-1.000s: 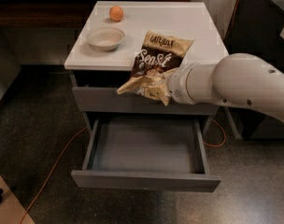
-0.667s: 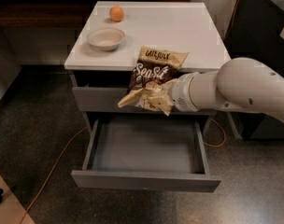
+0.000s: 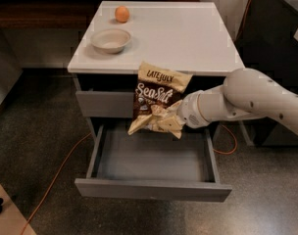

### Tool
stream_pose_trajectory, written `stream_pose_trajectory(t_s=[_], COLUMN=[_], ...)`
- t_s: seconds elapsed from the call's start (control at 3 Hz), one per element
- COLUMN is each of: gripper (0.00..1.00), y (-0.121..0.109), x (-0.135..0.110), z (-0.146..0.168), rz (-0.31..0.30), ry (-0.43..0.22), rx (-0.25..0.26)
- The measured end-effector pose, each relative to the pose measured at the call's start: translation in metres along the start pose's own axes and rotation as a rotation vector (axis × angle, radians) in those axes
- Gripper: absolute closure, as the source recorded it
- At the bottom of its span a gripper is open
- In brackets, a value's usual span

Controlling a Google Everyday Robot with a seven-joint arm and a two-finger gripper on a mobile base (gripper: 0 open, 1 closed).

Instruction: Place brown chip bag into middle drawer

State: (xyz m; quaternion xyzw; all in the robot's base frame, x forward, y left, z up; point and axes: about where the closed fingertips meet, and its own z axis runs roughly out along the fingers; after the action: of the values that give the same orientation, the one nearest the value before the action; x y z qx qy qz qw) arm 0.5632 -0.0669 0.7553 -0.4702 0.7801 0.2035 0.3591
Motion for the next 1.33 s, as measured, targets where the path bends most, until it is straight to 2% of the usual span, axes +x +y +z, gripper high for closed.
stream_pose_trajectory(t_s=[0.33, 0.67, 1.0, 1.33], gripper=[1.0, 1.0, 1.0, 1.0], y=[0.001, 0.007, 0.007, 0.001], x=[0.023, 0.037, 0.037, 0.05], z=[0.026, 0.042, 0.042, 0.052], rz=[-0.045, -0.101, -0.101, -0.087], ry=[0.078, 0.122, 0.122, 0.148], rx=[-0.093, -0.169, -0.169, -0.165])
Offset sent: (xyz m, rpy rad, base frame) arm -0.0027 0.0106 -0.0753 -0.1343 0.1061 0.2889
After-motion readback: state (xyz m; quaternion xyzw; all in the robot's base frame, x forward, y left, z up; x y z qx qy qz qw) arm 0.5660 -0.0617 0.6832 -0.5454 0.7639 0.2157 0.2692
